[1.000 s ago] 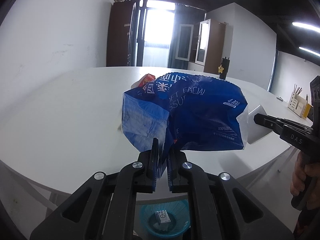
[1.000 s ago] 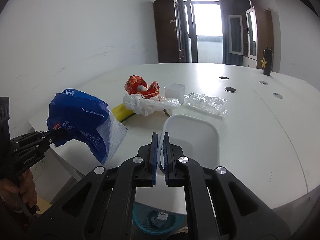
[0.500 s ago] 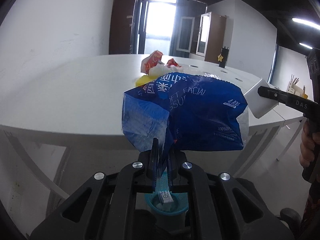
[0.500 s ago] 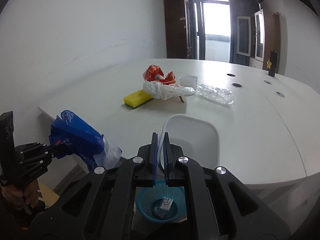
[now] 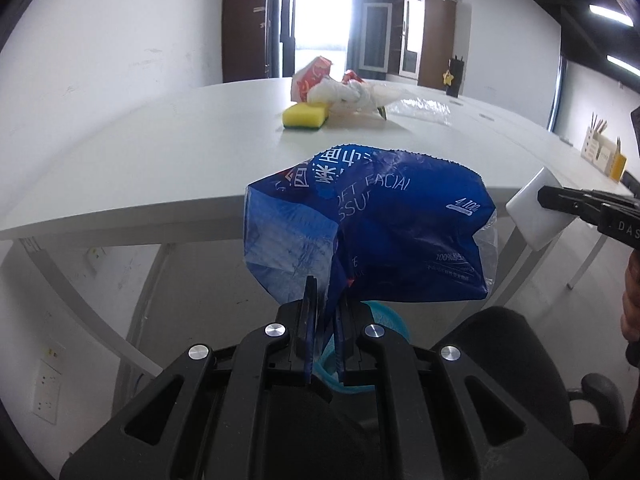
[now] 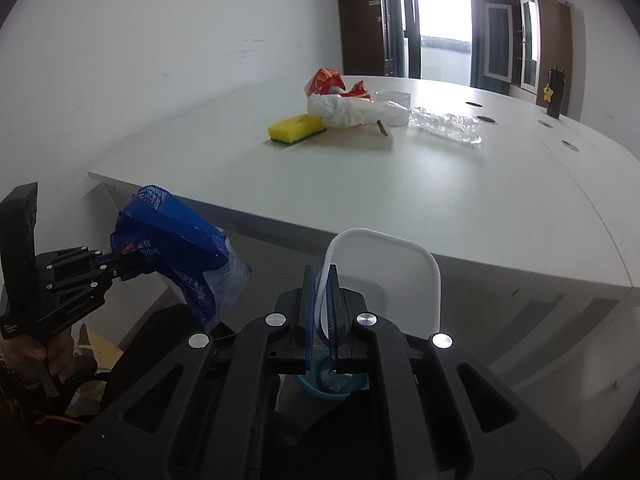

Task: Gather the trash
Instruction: 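Carry the blue tissue bag and white cup down over the blue wastebasket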

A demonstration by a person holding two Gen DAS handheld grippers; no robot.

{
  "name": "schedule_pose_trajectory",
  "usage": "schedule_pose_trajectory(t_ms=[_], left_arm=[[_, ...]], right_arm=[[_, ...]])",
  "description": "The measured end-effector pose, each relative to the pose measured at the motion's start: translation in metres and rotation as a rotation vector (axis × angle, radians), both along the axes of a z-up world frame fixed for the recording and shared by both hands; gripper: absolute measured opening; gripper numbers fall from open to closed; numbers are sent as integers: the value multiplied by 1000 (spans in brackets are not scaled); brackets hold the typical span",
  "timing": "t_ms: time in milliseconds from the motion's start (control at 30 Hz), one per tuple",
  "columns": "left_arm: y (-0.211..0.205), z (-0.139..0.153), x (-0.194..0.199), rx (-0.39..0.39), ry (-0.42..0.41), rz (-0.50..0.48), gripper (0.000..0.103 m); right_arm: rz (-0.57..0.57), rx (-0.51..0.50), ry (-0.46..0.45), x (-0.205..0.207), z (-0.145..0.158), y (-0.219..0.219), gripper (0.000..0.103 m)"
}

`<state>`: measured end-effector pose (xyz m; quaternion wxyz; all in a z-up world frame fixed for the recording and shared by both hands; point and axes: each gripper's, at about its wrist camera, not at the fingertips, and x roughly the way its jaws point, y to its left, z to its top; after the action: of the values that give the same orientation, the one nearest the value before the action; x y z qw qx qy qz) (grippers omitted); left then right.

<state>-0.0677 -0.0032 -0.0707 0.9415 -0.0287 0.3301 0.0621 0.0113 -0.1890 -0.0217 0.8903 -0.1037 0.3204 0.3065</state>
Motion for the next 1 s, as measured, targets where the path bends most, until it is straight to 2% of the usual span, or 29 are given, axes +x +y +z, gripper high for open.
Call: schedule_pose_trajectory(t_ms=[300, 567, 700, 800, 900, 1000], left_arm=[[-9, -35, 9, -26, 70, -13, 7], [6, -75, 28, -109, 162, 13, 7], [8, -98, 41, -110, 211, 28, 7], [15, -114, 52, -151, 243, 22, 7], [24, -131, 65, -202, 309, 35, 7], [22, -135, 74, -190, 326, 27, 7]], right_arm=[[21, -38, 41, 1, -25, 3, 5], [12, -84, 166, 24, -82, 10, 5], [24, -83, 228, 31, -108, 14, 5], [30, -77, 274, 37, -126, 15, 5], [14, -96, 304, 44, -143, 16, 5], [-1, -112, 324, 50, -156, 19, 5]])
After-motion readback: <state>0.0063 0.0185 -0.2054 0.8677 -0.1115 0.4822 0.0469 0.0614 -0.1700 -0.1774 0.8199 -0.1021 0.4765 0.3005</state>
